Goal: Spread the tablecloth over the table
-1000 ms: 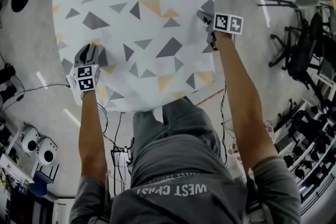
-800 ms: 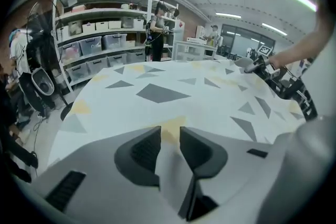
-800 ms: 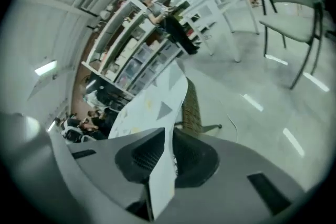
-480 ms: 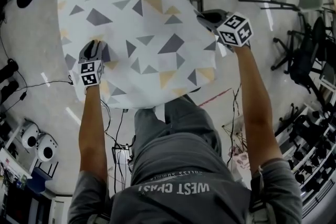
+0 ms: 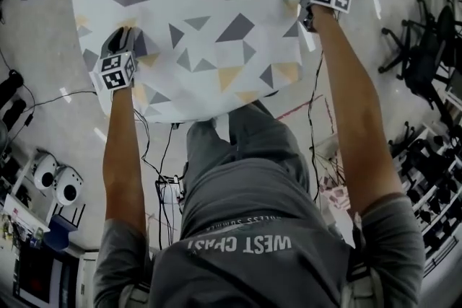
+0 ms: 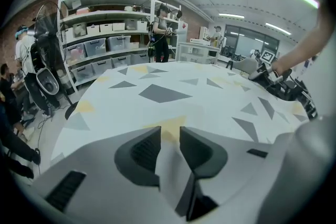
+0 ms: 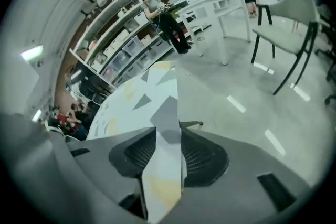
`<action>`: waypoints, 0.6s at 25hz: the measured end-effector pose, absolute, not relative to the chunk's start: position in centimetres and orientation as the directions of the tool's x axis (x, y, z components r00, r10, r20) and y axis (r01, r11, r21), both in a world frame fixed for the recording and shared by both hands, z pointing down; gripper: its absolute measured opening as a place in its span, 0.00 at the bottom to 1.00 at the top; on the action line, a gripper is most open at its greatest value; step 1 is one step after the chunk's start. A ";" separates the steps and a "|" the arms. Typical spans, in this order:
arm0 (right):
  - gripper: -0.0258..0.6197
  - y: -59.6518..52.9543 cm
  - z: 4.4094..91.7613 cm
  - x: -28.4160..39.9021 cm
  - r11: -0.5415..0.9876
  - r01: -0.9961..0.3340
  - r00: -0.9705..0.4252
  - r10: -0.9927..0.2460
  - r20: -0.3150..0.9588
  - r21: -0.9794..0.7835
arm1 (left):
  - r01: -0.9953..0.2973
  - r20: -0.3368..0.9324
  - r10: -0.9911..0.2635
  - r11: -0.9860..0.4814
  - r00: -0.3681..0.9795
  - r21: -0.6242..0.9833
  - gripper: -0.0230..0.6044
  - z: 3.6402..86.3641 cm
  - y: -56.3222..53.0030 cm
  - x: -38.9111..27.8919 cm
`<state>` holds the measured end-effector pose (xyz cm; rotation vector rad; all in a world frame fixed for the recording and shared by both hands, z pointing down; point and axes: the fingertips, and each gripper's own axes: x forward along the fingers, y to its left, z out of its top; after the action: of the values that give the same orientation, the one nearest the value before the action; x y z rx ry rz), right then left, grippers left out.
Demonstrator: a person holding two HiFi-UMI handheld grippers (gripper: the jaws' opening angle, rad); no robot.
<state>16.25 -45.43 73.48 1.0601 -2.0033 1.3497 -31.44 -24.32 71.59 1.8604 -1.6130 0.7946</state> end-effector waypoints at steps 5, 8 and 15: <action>0.38 -35.9 72.4 16.9 0.144 -0.554 -0.826 -0.217 0.520 -0.820 | -0.991 0.742 -0.661 -0.126 0.118 0.045 0.21 71.2 -23.0 -30.7; 0.39 -28.1 70.7 18.9 0.010 -0.384 -0.908 -0.186 0.376 -0.923 | -0.989 0.743 -0.656 -0.134 0.136 0.063 0.21 71.1 -21.7 -30.0; 0.40 -13.7 65.7 21.0 0.068 -0.285 -0.959 -0.016 0.284 -0.956 | -0.985 0.750 -0.639 -0.130 0.170 0.113 0.21 71.2 -17.4 -28.2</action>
<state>20.96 -13.71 65.68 0.3066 -2.1406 1.9948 -28.15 -17.43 71.23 1.8431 -1.5341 0.7322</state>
